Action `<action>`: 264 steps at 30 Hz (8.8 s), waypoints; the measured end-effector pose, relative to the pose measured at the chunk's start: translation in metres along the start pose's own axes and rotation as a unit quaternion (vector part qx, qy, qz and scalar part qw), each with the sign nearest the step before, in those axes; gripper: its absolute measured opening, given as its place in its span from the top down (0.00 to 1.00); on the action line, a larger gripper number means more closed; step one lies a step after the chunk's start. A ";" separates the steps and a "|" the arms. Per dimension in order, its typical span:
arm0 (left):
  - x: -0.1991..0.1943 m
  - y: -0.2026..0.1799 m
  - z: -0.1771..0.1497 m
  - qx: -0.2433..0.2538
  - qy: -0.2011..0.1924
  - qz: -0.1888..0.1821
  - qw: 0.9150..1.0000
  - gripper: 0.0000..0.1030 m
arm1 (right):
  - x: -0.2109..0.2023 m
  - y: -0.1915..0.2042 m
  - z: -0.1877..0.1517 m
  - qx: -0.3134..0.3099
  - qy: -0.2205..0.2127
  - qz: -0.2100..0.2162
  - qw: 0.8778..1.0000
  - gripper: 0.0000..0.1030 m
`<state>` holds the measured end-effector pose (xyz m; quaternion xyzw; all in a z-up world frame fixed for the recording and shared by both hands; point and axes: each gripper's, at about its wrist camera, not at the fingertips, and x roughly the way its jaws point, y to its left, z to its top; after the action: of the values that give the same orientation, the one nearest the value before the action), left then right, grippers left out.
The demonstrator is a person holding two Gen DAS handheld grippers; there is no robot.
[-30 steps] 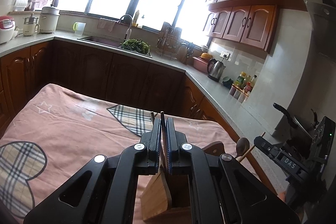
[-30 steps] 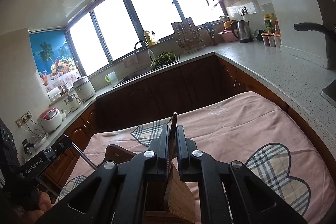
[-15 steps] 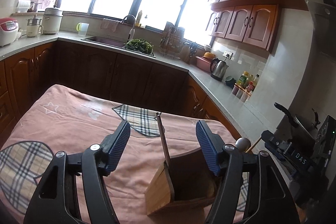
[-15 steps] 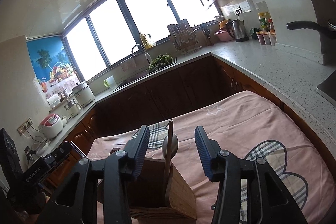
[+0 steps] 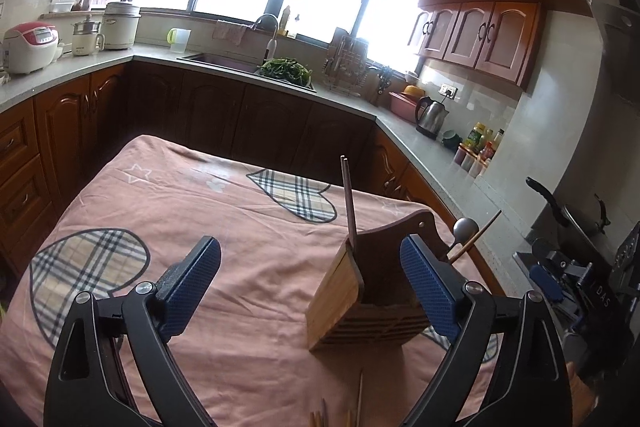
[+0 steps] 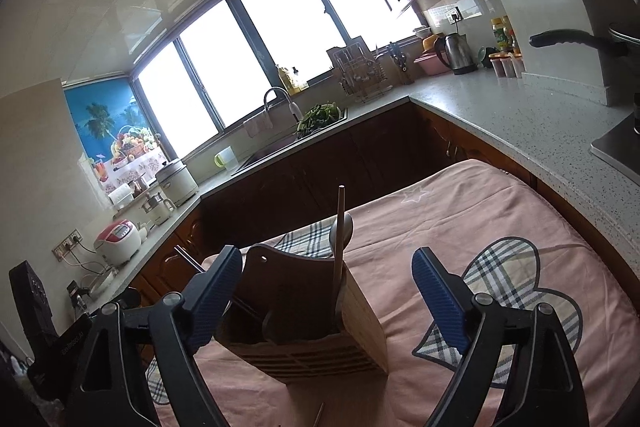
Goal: Organize utensils
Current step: 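Move both tools back toward the remaining forks and chopsticks, then grasp a thin metal stick with the right tool while the left tool grasps a wooden chopstick, then lift and carry both held utensils over the wooden holder, then lower the utensils into the holder slots and open both tools, then move both tools back down to the remaining chopsticks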
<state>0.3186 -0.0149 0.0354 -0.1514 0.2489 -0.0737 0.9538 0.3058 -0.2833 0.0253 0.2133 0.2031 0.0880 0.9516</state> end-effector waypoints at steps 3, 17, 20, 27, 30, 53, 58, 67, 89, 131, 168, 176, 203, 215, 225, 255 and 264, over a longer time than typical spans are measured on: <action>-0.010 0.005 -0.011 -0.002 0.016 0.005 1.000 0.09 | -0.014 0.004 -0.009 -0.002 0.005 0.001 1.000 0.14; -0.055 0.038 -0.070 -0.007 0.081 0.015 0.997 0.09 | -0.063 0.008 -0.062 -0.001 0.054 -0.001 0.999 0.14; -0.060 0.043 -0.080 -0.010 0.093 0.016 0.995 0.09 | -0.069 0.009 -0.074 -0.002 0.062 -0.004 0.998 0.14; -0.068 0.050 -0.099 -0.008 0.112 0.022 0.993 0.09 | -0.073 0.006 -0.097 0.000 0.091 -0.009 0.996 0.14; -0.069 0.053 -0.106 -0.009 0.123 0.023 0.992 0.09 | -0.072 0.008 -0.106 -0.002 0.100 -0.009 0.995 0.14; -0.031 0.037 -0.138 0.042 0.204 0.013 0.978 0.09 | -0.028 0.008 -0.131 -0.006 0.165 -0.012 0.986 0.23; -0.013 0.025 -0.146 0.061 0.229 0.008 0.972 0.10 | -0.010 0.007 -0.137 -0.006 0.186 -0.017 0.982 0.37; 0.024 0.001 -0.168 0.121 0.265 0.035 0.956 0.25 | 0.010 0.000 -0.144 -0.001 0.202 -0.026 0.979 0.42; 0.042 -0.004 -0.159 0.128 0.281 0.019 0.951 0.30 | 0.104 0.024 -0.152 -0.075 0.287 -0.047 0.954 0.81; 0.049 -0.005 -0.128 0.132 0.268 -0.011 0.954 0.93 | 0.079 0.022 -0.140 -0.098 0.291 -0.051 0.950 0.94; -0.134 0.011 -0.045 0.052 0.064 -0.088 0.993 0.96 | -0.095 0.071 -0.059 -0.084 0.103 0.044 0.990 0.96; -0.134 0.017 -0.037 0.022 0.041 -0.098 0.994 0.96 | -0.102 0.063 -0.048 -0.074 0.071 0.038 0.994 0.96; -0.094 -0.015 0.062 0.014 -0.074 -0.112 0.991 0.96 | -0.080 0.050 0.044 -0.059 -0.061 0.011 0.996 0.96; -0.018 -0.023 0.091 -0.008 -0.099 -0.088 0.991 0.96 | -0.026 0.039 0.077 -0.075 -0.094 -0.028 0.992 0.96; 0.041 -0.016 0.048 -0.021 -0.055 -0.065 0.996 0.96 | 0.030 0.006 0.033 -0.031 -0.035 -0.028 0.999 0.96; 0.063 -0.023 0.030 -0.003 0.000 -0.055 0.998 0.60 | 0.043 0.000 0.021 -0.025 0.007 -0.025 0.999 0.87; 0.037 -0.013 0.023 -0.005 0.000 -0.042 0.999 0.18 | 0.020 -0.006 0.018 -0.005 -0.008 -0.022 1.000 0.24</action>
<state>0.3611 -0.0294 0.0424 -0.1660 0.2430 -0.1123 0.9491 0.3322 -0.2906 0.0302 0.2044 0.1997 0.0667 0.9560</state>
